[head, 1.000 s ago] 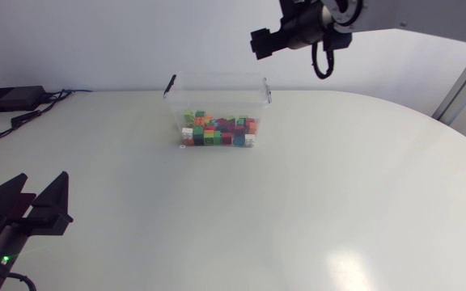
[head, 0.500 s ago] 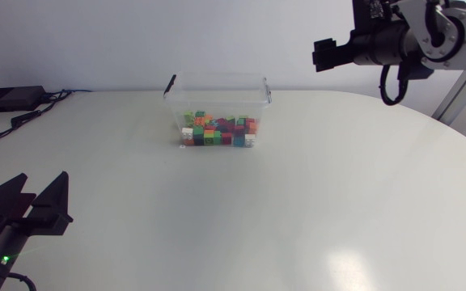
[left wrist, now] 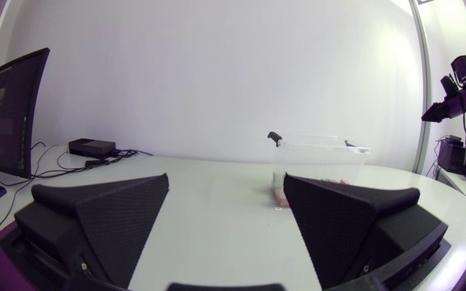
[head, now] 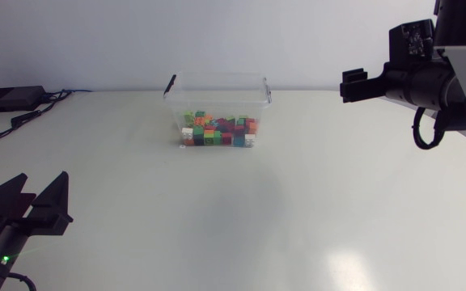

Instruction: Place the duplo bricks in the container

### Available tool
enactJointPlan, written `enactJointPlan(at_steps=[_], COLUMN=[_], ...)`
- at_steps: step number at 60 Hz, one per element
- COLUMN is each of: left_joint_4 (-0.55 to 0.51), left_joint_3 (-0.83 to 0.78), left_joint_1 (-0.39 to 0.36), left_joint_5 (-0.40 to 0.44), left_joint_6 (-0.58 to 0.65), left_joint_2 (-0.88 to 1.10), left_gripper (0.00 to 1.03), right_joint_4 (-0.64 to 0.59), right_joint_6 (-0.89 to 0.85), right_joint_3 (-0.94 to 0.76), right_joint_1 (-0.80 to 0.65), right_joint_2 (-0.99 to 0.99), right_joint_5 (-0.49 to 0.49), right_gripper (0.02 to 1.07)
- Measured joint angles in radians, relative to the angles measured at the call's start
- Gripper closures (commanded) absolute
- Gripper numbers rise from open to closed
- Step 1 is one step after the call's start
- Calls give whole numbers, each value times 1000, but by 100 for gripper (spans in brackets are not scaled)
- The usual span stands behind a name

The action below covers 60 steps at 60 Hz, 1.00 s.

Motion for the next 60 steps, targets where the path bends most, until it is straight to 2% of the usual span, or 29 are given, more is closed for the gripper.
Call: enactJointPlan(at_steps=[60], left_joint_4=[0], left_joint_3=[0], left_joint_1=[0], left_joint_5=[-3], left_joint_6=[0], left_joint_2=[0], left_gripper=[4], right_joint_4=[93], right_joint_6=[-55], right_joint_3=[-410], right_joint_1=[-26], right_joint_2=[-369], right_joint_5=[72], right_gripper=[6])
